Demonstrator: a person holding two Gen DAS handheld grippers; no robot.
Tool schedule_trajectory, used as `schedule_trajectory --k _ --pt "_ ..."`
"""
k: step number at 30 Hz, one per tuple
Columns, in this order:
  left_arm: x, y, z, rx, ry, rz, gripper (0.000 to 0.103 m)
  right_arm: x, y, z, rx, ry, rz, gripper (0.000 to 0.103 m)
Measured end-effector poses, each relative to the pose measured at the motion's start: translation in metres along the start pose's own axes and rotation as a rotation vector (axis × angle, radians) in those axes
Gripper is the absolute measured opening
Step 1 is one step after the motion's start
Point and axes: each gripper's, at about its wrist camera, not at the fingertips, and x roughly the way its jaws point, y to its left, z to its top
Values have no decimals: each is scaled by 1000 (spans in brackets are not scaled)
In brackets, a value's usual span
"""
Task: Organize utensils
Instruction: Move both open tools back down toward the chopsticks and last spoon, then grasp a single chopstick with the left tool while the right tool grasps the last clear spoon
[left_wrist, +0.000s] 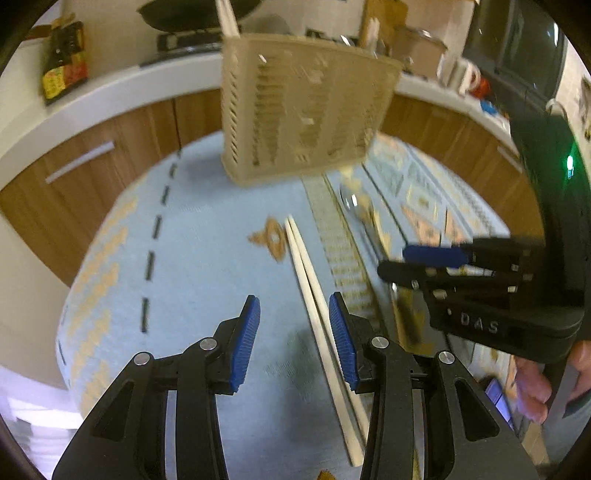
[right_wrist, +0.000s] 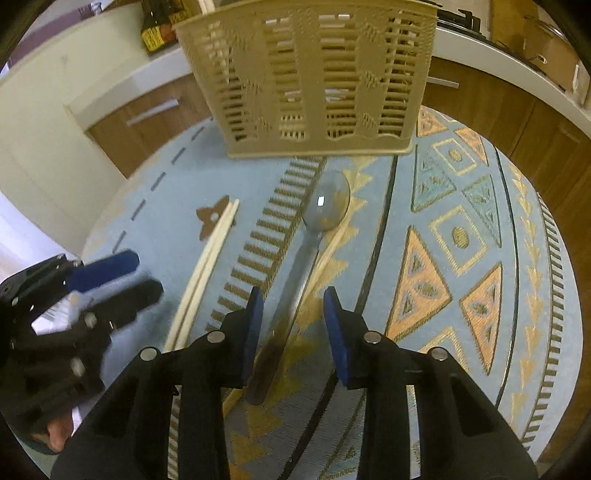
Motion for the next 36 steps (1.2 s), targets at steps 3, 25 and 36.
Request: schedule_trajectory --k 3,25,36 --pt "16 -5 -4 33 67 70 37 6 7 -4 -25 5 -57 28" --pt "31 -17 11 68 80 133 31 -14 -15 -14 14 1 30 10" --pt "31 -13 13 62 76 153 24 -28 -52 -20 39 17 -10 10"
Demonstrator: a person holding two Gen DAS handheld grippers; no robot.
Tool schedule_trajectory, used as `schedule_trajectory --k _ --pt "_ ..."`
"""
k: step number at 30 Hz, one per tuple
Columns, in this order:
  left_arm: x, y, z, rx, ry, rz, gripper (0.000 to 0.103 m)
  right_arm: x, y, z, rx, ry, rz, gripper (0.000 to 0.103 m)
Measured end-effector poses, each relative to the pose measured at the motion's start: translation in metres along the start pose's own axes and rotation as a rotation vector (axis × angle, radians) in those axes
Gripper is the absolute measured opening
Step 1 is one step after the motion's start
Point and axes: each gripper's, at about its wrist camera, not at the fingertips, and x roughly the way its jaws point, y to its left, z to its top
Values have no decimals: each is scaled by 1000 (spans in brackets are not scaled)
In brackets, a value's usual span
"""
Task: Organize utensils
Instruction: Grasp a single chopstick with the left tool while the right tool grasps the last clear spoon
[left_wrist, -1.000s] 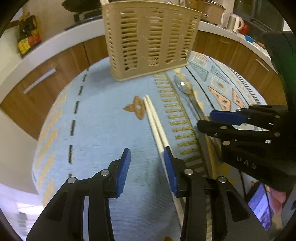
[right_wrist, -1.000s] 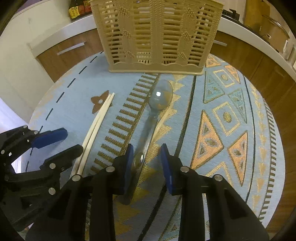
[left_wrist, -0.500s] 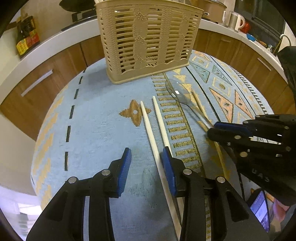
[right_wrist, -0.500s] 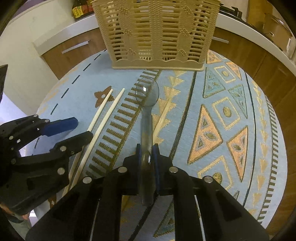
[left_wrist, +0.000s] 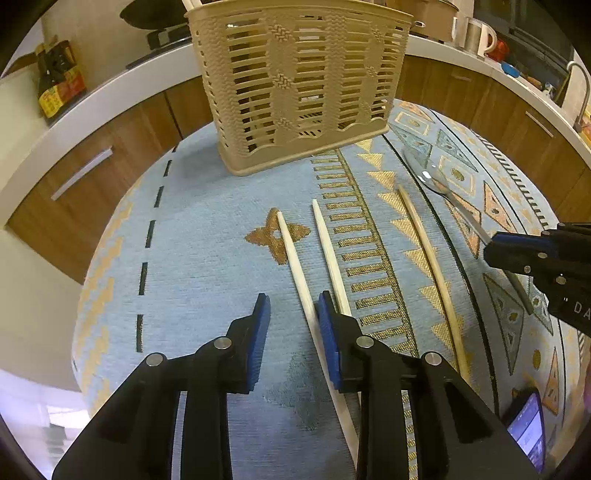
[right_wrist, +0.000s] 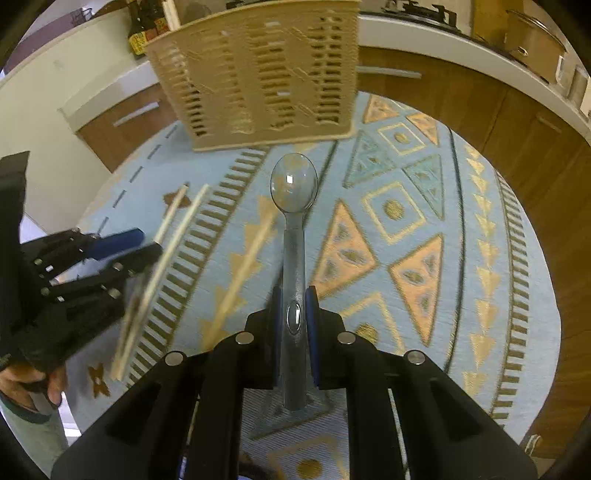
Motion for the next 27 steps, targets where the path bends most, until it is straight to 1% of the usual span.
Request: schedule_trajectory --k 5,8,10,13,15,18,19,22,25,26,27 --pt "0 3 0 -3 0 1 20 3 -13 -6 6 23 -21 10" --pt "0 7 -1 -5 -3 5 12 5 -17 -7 5 40 -24 10" --pt "0 11 0 -10 -3 -6 10 7 -19 -7 1 54 -25 11" --pt "-1 17 0 -16 -2 -31 6 7 -22 -4 11 67 -2 11" --pt "-1 20 0 -15 -2 -45 5 7 -23 2 17 76 6 12" --pt "0 26 0 -40 6 -84 5 8 -24 12 17 89 6 13" --pt "0 28 1 -45 11 -96 6 10 -25 17 18 101 20 13" --pt "1 27 2 -33 31 -96 7 17 -27 25 29 124 33 13" --pt "3 20 6 4 51 -70 16 22 -29 35 26 142 40 13" --pt "4 19 7 12 56 -67 17 24 -29 38 28 151 43 13" --pt "5 18 10 18 62 -64 20 26 -30 40 29 157 46 15"
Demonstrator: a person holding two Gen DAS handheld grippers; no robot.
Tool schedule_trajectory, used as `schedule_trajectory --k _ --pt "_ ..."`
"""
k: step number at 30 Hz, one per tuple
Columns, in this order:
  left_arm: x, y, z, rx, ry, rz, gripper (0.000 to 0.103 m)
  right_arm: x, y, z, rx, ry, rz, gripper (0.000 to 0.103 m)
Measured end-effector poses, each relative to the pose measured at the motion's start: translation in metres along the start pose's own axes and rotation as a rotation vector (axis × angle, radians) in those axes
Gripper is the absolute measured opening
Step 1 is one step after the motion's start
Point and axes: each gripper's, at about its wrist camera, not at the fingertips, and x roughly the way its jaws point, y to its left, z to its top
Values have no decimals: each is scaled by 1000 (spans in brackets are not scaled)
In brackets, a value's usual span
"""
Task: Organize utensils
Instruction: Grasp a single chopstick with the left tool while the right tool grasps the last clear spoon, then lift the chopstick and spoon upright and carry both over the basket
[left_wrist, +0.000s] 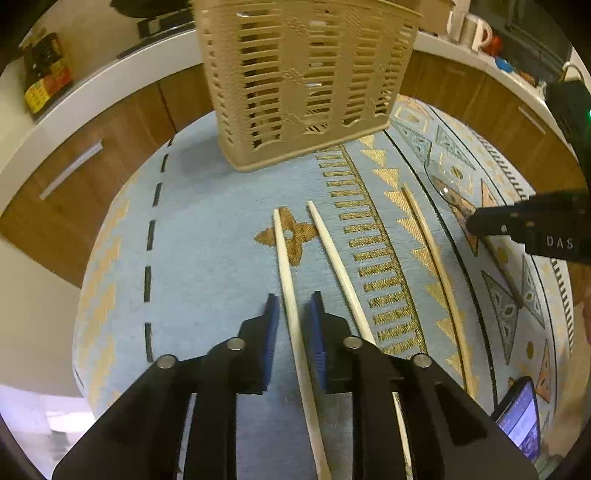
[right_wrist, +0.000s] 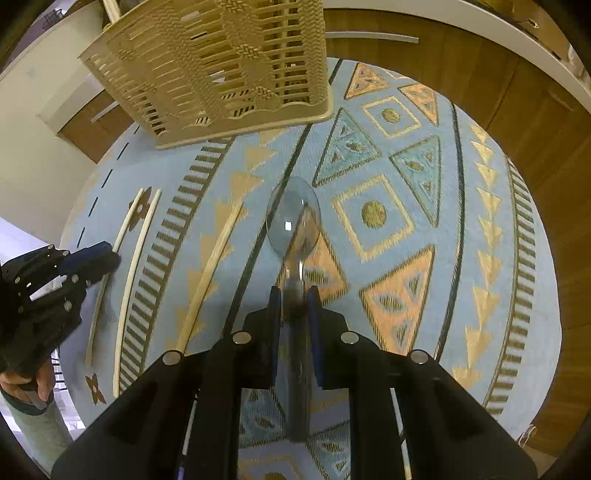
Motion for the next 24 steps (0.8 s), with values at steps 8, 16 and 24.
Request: schedule_trajectory --k 8,16,24 --pt "6 -7 12 34 21 31 23 5 10 7 -51 3 -37 31" --pt "6 -20 7 53 -39 125 4 9 23 7 -108 -25 -80 10" --pt "-49 3 18 -63 -236 -46 4 -41 42 15 -166 -170 28 10"
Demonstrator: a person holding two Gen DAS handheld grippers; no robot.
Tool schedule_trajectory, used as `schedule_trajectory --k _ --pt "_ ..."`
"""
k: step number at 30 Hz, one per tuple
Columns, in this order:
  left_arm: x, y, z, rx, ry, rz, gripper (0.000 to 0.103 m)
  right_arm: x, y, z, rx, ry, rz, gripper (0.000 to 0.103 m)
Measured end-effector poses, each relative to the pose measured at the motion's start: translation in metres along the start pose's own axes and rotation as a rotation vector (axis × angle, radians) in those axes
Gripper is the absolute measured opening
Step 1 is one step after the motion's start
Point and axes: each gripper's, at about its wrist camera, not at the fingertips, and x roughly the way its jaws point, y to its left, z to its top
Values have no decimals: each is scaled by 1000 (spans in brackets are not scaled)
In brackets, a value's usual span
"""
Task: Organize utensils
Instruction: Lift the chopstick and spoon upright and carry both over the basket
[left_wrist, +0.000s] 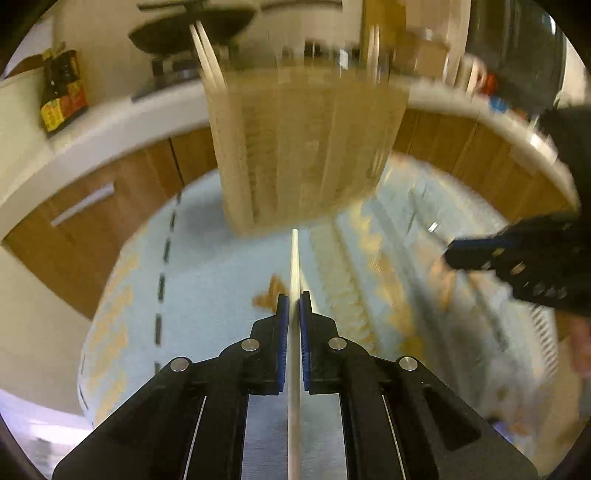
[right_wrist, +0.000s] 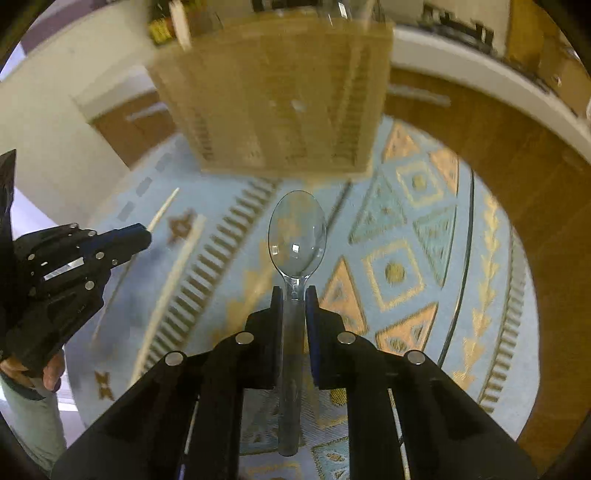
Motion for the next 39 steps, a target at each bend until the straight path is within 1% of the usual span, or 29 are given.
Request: schedule_trajectory --k 2,4,5,7,8,10,11,13,15,16,19,22,24,27,30,33,35,37,38,39 --pt "-24 4 14 -25 -94 -56 4 -20 4 13 -11 -64 23 10" --pt "-45 10 29 -65 -181 -95 4 -37 6 28 -15 -124 40 10" --pt "-50 10 37 -84 -222 -116 4 -48 0 31 -18 -149 44 10" --pt "-59 10 49 -104 -293 -150 4 -68 0 48 -24 -222 58 10" --pt "-66 11 58 -109 -341 -156 4 -75 1 54 -25 -248 63 10" --pt "-73 9 75 -111 -404 -133 4 -88 0 68 -23 -307 63 10" --pt "-77 9 85 -110 -440 -117 4 -97 -3 75 -14 -355 58 10" --pt "-80 9 105 -114 -494 -109 4 -107 -9 92 4 -421 47 10" --pt "-82 8 117 -115 -531 -119 4 -112 -14 104 18 -467 40 10" --pt "-80 9 125 -119 -557 -107 4 -116 -17 113 25 -503 36 10" --pt "-78 12 141 -125 -600 -98 4 -119 -23 126 24 -581 27 10" --pt "-74 18 155 -138 -645 -91 4 -113 -23 139 7 -656 -41 10" --pt "-68 22 162 -153 -668 -90 4 -108 -27 144 9 -685 -32 10" --pt "-57 27 170 -186 -703 -70 4 -101 -34 148 27 -720 -21 10" --pt "-44 36 174 -223 -717 -65 4 -88 -39 153 38 -735 -18 10" --pt "-36 39 173 -256 -754 -30 4 -77 -39 151 43 -744 -28 10" --pt "-31 41 172 -270 -778 -14 4 -68 -38 151 34 -743 -49 10" --pt "-24 41 170 -271 -790 29 4 -60 -36 151 19 -750 -91 10" --pt "-22 40 170 -268 -794 38 4 -56 -35 150 10 -752 -105 10" --pt "-20 39 168 -261 -794 47 4 -52 -35 150 7 -749 -102 10"
